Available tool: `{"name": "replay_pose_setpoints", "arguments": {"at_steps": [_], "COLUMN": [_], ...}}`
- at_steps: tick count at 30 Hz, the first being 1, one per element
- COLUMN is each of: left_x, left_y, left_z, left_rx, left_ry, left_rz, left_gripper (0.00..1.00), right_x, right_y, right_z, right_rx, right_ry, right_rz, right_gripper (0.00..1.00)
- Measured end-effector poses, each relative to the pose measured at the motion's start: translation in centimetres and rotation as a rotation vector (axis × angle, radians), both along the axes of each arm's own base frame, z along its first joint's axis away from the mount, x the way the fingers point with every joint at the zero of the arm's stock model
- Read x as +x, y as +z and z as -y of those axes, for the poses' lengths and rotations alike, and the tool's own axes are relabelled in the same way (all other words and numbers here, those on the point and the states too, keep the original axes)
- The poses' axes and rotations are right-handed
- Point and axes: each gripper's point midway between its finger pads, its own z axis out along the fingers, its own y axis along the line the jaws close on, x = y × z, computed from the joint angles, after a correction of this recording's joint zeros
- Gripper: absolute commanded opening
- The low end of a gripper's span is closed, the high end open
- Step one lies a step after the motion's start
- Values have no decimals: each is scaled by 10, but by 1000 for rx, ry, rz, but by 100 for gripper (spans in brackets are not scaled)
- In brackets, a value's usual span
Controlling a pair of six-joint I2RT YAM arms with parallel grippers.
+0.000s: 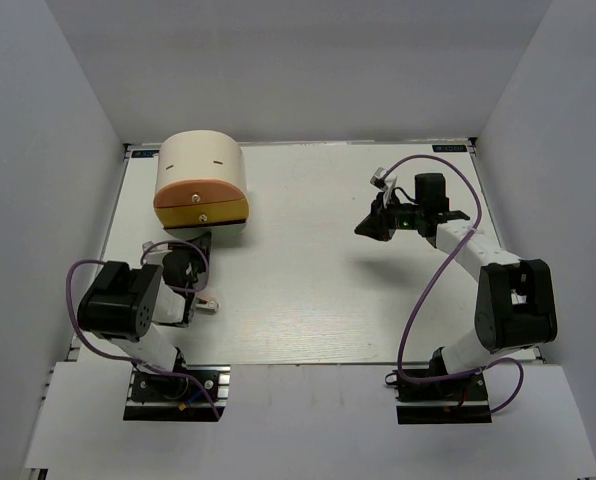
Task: Sort the stationery into containers
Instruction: Open the drawer
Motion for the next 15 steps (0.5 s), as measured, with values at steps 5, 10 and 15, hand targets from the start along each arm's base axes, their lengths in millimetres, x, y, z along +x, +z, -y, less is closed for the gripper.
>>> {"name": "replay_pose_setpoints", "arguments": {"at_steps": [5,10,15], "left_x": [-30,-52,-61], "left_y": [1,3,1], "left_z": [-3,-8,-10], "left_rx": [14,40,77], "left_ry": [-8,-2,-5], "left_rz": [-9,-33,-64], "left_gripper": [16,18,55], "right_x": [0,-1,-2], "right_y": [0,0,0], "right_z": [0,-1,-1], "right_rx": [0,5,8], "right_ry": [1,7,13], "right_rz": [0,-3,-4], "right_gripper": [18,19,39]}}
